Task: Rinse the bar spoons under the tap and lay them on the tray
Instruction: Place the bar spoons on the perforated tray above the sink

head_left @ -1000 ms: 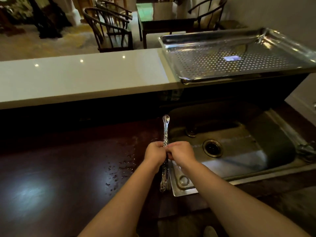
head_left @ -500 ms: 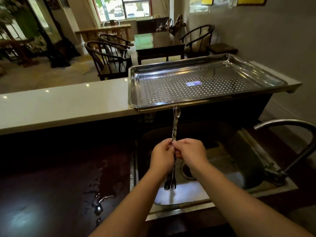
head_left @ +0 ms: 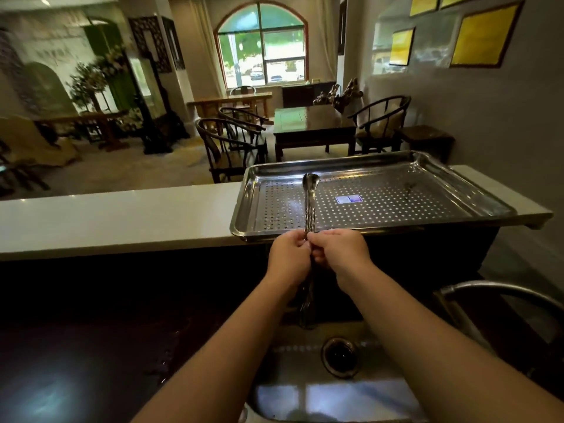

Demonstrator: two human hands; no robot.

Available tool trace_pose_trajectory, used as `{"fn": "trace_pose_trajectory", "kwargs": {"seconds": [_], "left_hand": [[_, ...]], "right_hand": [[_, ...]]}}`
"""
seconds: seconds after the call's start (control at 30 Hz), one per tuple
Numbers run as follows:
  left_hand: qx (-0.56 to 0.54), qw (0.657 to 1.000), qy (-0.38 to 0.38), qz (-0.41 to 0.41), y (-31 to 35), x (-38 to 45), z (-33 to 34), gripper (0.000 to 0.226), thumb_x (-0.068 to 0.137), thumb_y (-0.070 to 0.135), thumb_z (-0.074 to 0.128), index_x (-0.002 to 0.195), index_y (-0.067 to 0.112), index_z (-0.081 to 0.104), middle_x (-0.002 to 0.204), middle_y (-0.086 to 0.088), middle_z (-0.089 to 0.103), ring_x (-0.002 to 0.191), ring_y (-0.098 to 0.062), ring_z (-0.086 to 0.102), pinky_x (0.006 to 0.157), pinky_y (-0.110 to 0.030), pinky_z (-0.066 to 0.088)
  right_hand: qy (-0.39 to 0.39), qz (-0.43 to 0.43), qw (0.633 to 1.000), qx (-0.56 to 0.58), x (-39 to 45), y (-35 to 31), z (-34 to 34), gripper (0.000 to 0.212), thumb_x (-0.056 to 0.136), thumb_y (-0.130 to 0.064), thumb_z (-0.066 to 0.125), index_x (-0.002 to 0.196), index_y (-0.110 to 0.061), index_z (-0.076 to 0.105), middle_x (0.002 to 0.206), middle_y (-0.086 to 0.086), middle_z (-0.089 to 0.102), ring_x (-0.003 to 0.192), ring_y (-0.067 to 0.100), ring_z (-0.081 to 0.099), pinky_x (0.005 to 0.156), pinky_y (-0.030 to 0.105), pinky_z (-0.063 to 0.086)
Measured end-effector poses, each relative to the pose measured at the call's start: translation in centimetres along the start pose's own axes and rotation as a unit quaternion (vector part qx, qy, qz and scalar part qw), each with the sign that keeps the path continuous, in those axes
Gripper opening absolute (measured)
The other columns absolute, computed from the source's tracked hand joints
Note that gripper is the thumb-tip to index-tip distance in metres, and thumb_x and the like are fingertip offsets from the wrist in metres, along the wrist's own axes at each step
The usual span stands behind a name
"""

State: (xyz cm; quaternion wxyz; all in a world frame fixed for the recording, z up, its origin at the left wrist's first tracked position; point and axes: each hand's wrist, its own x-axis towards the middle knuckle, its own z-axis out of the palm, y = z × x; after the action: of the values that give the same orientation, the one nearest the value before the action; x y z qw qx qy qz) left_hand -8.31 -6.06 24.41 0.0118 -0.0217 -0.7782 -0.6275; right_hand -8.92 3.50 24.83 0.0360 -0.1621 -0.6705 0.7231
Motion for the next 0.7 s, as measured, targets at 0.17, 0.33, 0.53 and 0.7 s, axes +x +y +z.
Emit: {"fn": "trace_pose_trajectory", "kwargs": {"seconds": [0.17, 0.33, 0.53, 0.7], "left_hand": [[-0.041, 0.999, -0.001, -0.023, 0.1, 1.4, -1.3, 0.024, 0.091, 0.001, 0.049, 0.085, 0.014, 0.068, 0.072, -0.005, 0.068, 0.063, -0.013, 0.063, 0.06, -0.027, 0.051], [-0.068, 0.997, -0.006, -0.033, 0.2, 3.3, -2.6, 0.027, 0.09, -0.003, 0.048, 0.075, 0.009, 0.066, 0.059, 0.0, 0.061, 0.046, -0.005, 0.054, 0.039, -0.015, 0.037], [-0.12, 0.991, -0.033, -0.048, 1.1, 6.2, -4.3, 0.03, 0.089, -0.008, 0.045, 0.073, 0.007, 0.066, 0.063, -0.009, 0.063, 0.055, -0.018, 0.062, 0.055, -0.028, 0.054], [-0.144, 0.984, -0.045, -0.094, 1.2, 8.2, -4.9, 0.024, 0.093, -0.005, 0.044, 0.08, 0.003, 0.063, 0.062, -0.009, 0.064, 0.052, -0.019, 0.064, 0.053, -0.031, 0.056]], "right_hand": [[-0.004, 0.014, 1.0, -0.006, 0.8, -1.0, 1.4, 0.015, 0.08, -0.006, 0.073, 0.083, 0.008, 0.069, 0.068, 0.014, 0.068, 0.05, 0.015, 0.056, 0.051, 0.026, 0.048], [0.011, 0.014, 1.0, -0.021, 2.3, -1.9, 3.3, 0.011, 0.079, -0.004, 0.073, 0.076, 0.006, 0.069, 0.058, 0.01, 0.062, 0.045, 0.015, 0.052, 0.044, 0.024, 0.044], [0.023, -0.001, 1.0, -0.017, 4.3, -3.1, 5.3, 0.018, 0.076, -0.003, 0.073, 0.06, -0.006, 0.066, 0.05, 0.005, 0.063, 0.042, 0.014, 0.053, 0.04, 0.022, 0.042], [0.027, 0.013, 0.999, -0.014, 5.8, -3.4, 6.3, 0.014, 0.077, -0.007, 0.074, 0.066, -0.002, 0.068, 0.053, 0.008, 0.064, 0.041, 0.017, 0.057, 0.04, 0.024, 0.045]]}}
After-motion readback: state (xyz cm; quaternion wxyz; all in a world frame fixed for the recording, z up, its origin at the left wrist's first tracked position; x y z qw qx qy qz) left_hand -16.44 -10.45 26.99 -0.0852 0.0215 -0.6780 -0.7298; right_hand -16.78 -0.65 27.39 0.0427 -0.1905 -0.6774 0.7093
